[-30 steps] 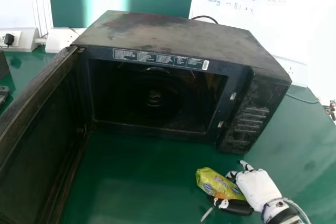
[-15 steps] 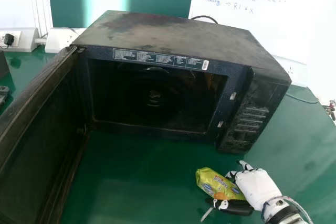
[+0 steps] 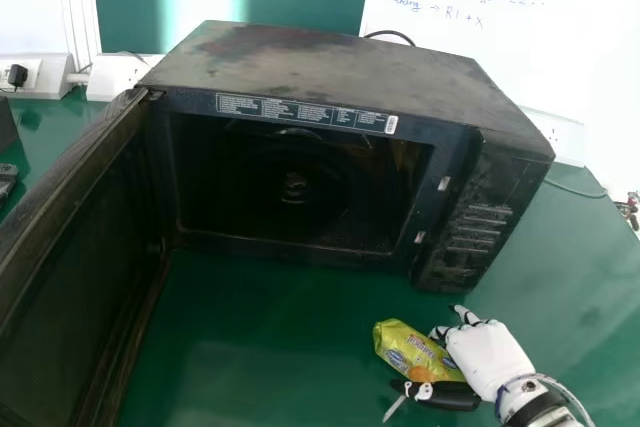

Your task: Put biscuit inside oven

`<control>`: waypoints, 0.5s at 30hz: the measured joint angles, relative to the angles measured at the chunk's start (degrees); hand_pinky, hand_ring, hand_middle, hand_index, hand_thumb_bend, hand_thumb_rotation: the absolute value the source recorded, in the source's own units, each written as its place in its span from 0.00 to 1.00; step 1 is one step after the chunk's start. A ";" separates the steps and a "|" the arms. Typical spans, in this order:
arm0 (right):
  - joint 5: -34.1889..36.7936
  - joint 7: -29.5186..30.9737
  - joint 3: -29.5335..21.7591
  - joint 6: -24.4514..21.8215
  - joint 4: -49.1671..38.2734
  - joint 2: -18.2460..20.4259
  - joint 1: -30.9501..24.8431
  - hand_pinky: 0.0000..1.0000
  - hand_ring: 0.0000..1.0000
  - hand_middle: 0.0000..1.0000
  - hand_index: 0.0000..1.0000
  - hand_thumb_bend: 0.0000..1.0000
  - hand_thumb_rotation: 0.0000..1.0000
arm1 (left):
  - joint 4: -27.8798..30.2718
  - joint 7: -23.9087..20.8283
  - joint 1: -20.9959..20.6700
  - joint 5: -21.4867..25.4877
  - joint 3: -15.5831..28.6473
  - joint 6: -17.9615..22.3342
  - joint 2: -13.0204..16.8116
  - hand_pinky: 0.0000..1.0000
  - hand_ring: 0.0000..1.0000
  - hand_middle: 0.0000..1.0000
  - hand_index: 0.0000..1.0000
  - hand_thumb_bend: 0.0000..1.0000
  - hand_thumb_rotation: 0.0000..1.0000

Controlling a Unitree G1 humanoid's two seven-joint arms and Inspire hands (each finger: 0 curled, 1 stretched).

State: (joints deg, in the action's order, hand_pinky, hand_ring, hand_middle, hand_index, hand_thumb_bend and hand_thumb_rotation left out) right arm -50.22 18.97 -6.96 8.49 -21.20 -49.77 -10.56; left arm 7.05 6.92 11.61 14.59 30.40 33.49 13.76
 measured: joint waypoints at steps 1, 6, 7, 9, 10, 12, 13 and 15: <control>-0.53 -0.33 0.10 0.01 0.00 0.00 -0.04 0.63 0.68 0.73 0.70 0.96 0.25 | 0.10 -0.01 0.12 -0.02 0.00 0.00 -0.02 0.76 0.88 0.96 0.97 0.89 0.96; -2.20 -2.03 0.37 0.14 0.22 0.00 -0.40 0.62 0.67 0.72 0.69 0.94 0.23 | 0.73 -0.31 0.35 -0.54 0.00 -0.02 -0.29 0.75 0.88 0.95 0.96 0.90 0.97; -2.36 -2.29 0.40 0.14 0.23 0.01 -0.50 0.62 0.67 0.72 0.69 0.95 0.24 | 0.92 -0.41 0.39 -0.58 0.00 -0.02 -0.33 0.75 0.88 0.95 0.96 0.90 0.97; -2.85 -2.99 0.41 0.14 0.20 0.01 -0.92 0.62 0.67 0.72 0.69 0.95 0.24 | 1.28 -0.52 0.44 -0.72 0.00 -0.03 -0.50 0.74 0.88 0.95 0.96 0.90 0.97; -3.20 -3.46 0.45 0.16 0.18 0.01 -1.15 0.61 0.66 0.71 0.69 0.95 0.24 | 1.34 -0.58 0.45 -0.87 0.00 -0.03 -0.62 0.74 0.87 0.94 0.96 0.89 0.97; -3.59 -4.27 0.51 0.18 0.17 0.04 -1.53 0.60 0.66 0.71 0.69 0.94 0.23 | 1.52 -0.82 0.53 -0.98 0.00 -0.06 -0.91 0.73 0.87 0.94 0.96 0.88 0.97; -3.94 -4.65 0.58 0.19 0.17 0.04 -1.63 0.60 0.65 0.71 0.69 0.93 0.23 | 1.69 -0.95 0.57 -0.99 -0.03 -0.09 -1.08 0.74 0.87 0.94 0.96 0.88 0.97; -4.80 -5.57 0.77 0.32 0.23 0.04 -1.81 0.57 0.62 0.69 0.68 0.91 0.21 | 2.02 -0.99 0.67 -0.99 -0.11 -0.20 -1.30 0.74 0.87 0.95 0.96 0.88 0.98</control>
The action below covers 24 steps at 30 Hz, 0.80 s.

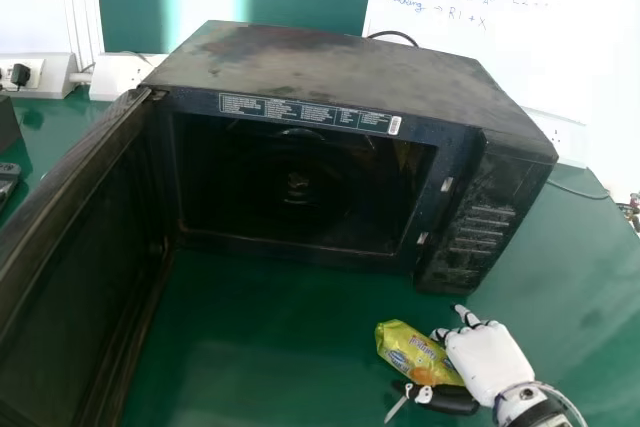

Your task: Put biscuit inside oven

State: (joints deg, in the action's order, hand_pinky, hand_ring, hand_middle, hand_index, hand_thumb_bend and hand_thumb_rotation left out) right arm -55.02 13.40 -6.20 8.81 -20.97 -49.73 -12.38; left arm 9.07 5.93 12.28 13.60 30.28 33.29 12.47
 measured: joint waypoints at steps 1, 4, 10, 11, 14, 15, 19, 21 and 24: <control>-0.42 -0.55 0.11 0.08 0.10 0.00 -0.08 0.55 0.60 0.67 0.67 0.90 0.20 | 0.12 0.00 0.08 0.00 -0.04 -0.08 -0.09 0.74 0.88 0.95 0.96 0.88 0.97; -1.34 -2.14 0.35 0.41 0.59 0.00 -0.24 0.41 0.49 0.59 0.63 0.86 0.16 | 0.48 0.00 0.27 0.00 -0.14 -0.15 -0.26 0.75 0.88 0.96 0.97 0.89 0.96; -1.66 -4.06 0.58 0.85 1.62 0.02 -0.28 0.25 0.34 0.41 0.52 0.59 0.02 | 1.30 0.00 0.59 0.00 -0.18 -0.23 -0.60 0.74 0.87 0.95 0.97 0.89 0.97; -1.24 -4.10 0.58 0.85 1.77 0.06 -0.28 0.24 0.33 0.40 0.51 0.56 0.01 | 1.31 0.02 0.59 0.02 -0.18 -0.23 -0.60 0.74 0.87 0.95 0.97 0.88 0.97; 0.45 -4.78 0.57 1.09 2.29 0.28 -0.27 0.21 0.30 0.39 0.50 0.53 0.00 | 1.31 0.08 0.58 0.05 -0.18 -0.23 -0.60 0.74 0.87 0.95 0.96 0.87 0.98; 0.60 -5.22 0.57 1.20 2.54 0.30 -0.27 0.20 0.29 0.39 0.50 0.53 0.00 | 1.31 0.08 0.58 0.04 -0.18 -0.23 -0.60 0.74 0.87 0.95 0.96 0.87 0.98; 2.32 -6.03 0.49 1.68 3.38 0.32 -0.27 0.17 0.27 0.38 0.50 0.52 0.00 | 1.31 0.08 0.59 0.04 -0.18 -0.23 -0.67 0.74 0.87 0.95 0.96 0.87 0.98; 2.92 -6.16 0.46 1.89 3.57 0.32 -0.27 0.17 0.27 0.38 0.50 0.52 0.00 | 1.31 0.16 0.58 0.06 -0.18 -0.22 -0.66 0.74 0.87 0.95 0.96 0.87 0.98; 3.18 -6.56 0.45 2.07 3.76 0.43 -0.26 0.16 0.26 0.38 0.49 0.52 0.00 | 1.31 0.20 0.58 0.04 -0.18 -0.22 -0.67 0.74 0.87 0.95 0.97 0.88 0.98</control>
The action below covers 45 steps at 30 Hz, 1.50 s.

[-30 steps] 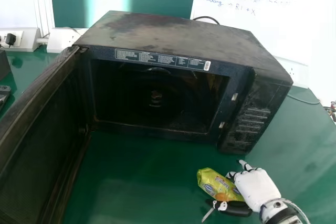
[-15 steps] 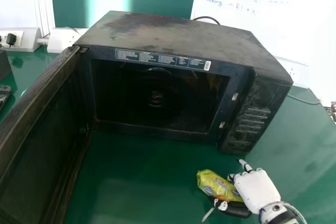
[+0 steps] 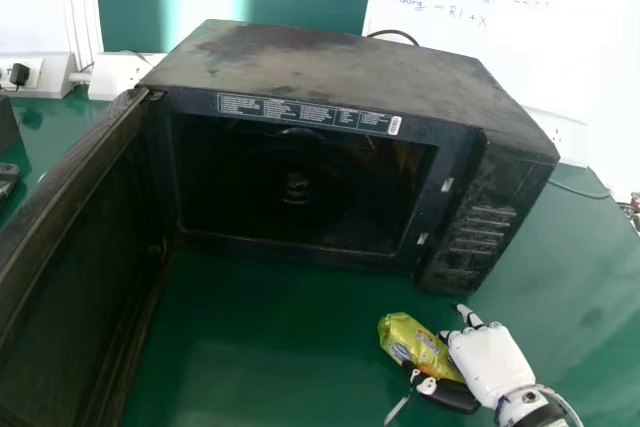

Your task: Put biscuit inside oven

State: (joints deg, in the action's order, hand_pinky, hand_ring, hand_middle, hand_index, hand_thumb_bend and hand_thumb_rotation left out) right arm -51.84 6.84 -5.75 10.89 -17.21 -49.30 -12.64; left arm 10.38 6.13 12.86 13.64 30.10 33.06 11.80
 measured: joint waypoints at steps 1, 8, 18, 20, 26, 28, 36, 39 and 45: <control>0.08 -0.12 0.00 0.05 0.07 0.08 0.01 0.16 0.26 0.38 0.49 0.52 0.00 | 0.00 0.00 0.00 -0.01 0.00 0.00 0.00 0.74 0.87 0.95 0.97 0.88 0.98; 1.98 1.51 -0.33 -0.67 -0.21 0.27 0.14 0.18 0.28 0.39 0.50 0.52 0.00 | 0.00 0.03 0.00 0.01 0.00 0.00 0.00 0.75 0.88 0.96 0.97 0.87 0.98; 7.89 9.17 -0.71 -4.80 -2.20 1.84 2.34 0.17 0.26 0.38 0.50 0.52 0.00 | 0.00 0.12 -0.02 0.01 0.00 0.00 -0.04 0.75 0.88 0.95 0.97 0.87 0.97; 10.14 11.38 -0.84 -6.52 -2.90 2.70 2.93 0.18 0.27 0.39 0.50 0.52 0.00 | 0.00 0.13 -0.04 -0.01 0.00 0.00 -0.04 0.74 0.87 0.95 0.97 0.88 0.97; 15.58 16.53 -1.11 -12.77 -6.18 6.04 4.84 0.22 0.30 0.39 0.51 0.52 0.00 | 0.00 0.11 -0.07 -0.10 0.00 0.00 -0.04 0.74 0.87 0.95 0.97 0.88 0.97; 16.59 16.97 -1.24 -13.96 -6.84 6.52 5.36 0.19 0.27 0.39 0.51 0.52 0.00 | -0.02 0.10 -0.11 -0.08 0.00 0.00 -0.05 0.74 0.87 0.95 0.96 0.89 0.97; 22.07 21.48 -2.03 -21.93 -9.32 7.80 8.30 0.15 0.22 0.38 0.50 0.52 0.00 | -0.47 0.10 -0.50 -0.09 0.00 0.01 -0.04 0.73 0.87 0.95 0.97 0.88 0.96; 23.32 22.78 -2.08 -24.78 -9.82 8.30 9.35 0.13 0.20 0.45 0.48 0.53 0.00 | -0.49 0.09 -0.54 -0.08 0.00 0.01 -0.04 0.74 0.87 0.95 0.97 0.88 0.97; 26.14 25.09 -2.07 -28.56 -10.46 8.34 10.96 0.15 0.21 0.47 0.48 0.53 0.00 | -0.52 0.09 -0.59 -0.07 0.00 0.01 -0.04 0.74 0.87 0.95 0.97 0.88 0.97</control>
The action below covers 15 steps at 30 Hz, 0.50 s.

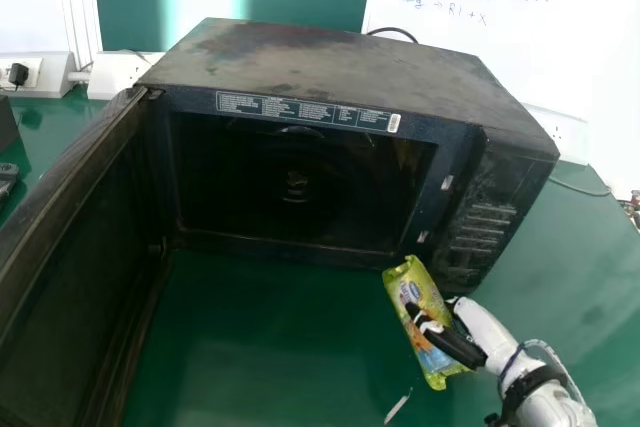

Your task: Put biscuit inside oven

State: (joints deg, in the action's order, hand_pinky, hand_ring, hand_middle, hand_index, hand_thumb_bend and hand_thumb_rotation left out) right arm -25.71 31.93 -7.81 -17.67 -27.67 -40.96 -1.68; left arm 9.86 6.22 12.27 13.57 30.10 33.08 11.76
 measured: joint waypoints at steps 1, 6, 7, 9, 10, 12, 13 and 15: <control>0.50 0.44 0.00 -0.78 -0.06 0.01 0.42 0.15 0.22 0.47 0.48 0.53 0.00 | -0.02 0.00 -0.02 -0.01 0.00 0.00 -0.01 0.74 0.87 0.95 0.97 0.88 0.96; 3.75 1.75 0.00 -4.71 -0.64 0.18 1.83 0.19 0.27 0.40 0.51 0.52 0.00 | -0.02 -0.21 -0.04 -0.01 0.00 0.00 -0.05 0.74 0.87 0.95 0.97 0.88 0.96; 4.20 1.83 0.02 -5.60 -0.83 0.30 2.24 0.19 0.27 0.40 0.51 0.52 0.00 | -0.02 -0.20 -0.04 0.01 0.00 0.00 -0.05 0.74 0.87 0.95 0.97 0.88 0.96; 5.08 1.85 0.06 -7.36 -1.42 0.56 2.97 0.20 0.28 0.40 0.51 0.52 0.00 | -0.03 -0.19 -0.04 0.00 -0.01 0.00 -0.05 0.74 0.87 0.95 0.97 0.88 0.96; 5.35 1.85 0.09 -7.90 -1.83 0.67 3.17 0.19 0.27 0.40 0.51 0.52 0.00 | -0.03 -0.19 -0.03 0.00 -0.01 0.00 -0.04 0.74 0.87 0.95 0.96 0.88 0.96; 6.24 1.85 0.36 -9.02 -2.68 0.88 3.54 0.17 0.25 0.39 0.51 0.52 0.00 | -0.04 -0.19 -0.04 -0.01 -0.01 0.01 -0.05 0.73 0.87 0.95 0.96 0.89 0.96; 6.59 1.88 0.61 -9.81 -3.02 0.95 3.80 0.16 0.24 0.39 0.51 0.52 0.00 | -0.05 -0.19 -0.04 -0.01 -0.01 0.01 -0.05 0.73 0.87 0.95 0.96 0.89 0.96; 7.07 1.99 1.01 -11.51 -3.35 1.00 4.55 0.16 0.23 0.41 0.50 0.52 0.00 | -0.05 -0.19 -0.03 -0.01 -0.01 0.01 -0.05 0.74 0.87 0.95 0.96 0.89 0.96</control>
State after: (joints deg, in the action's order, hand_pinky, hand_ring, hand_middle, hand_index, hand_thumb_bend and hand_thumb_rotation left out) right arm -18.63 33.92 -6.80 -29.19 -31.02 -39.96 2.87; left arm 9.81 6.03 12.24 13.56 30.09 33.09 11.71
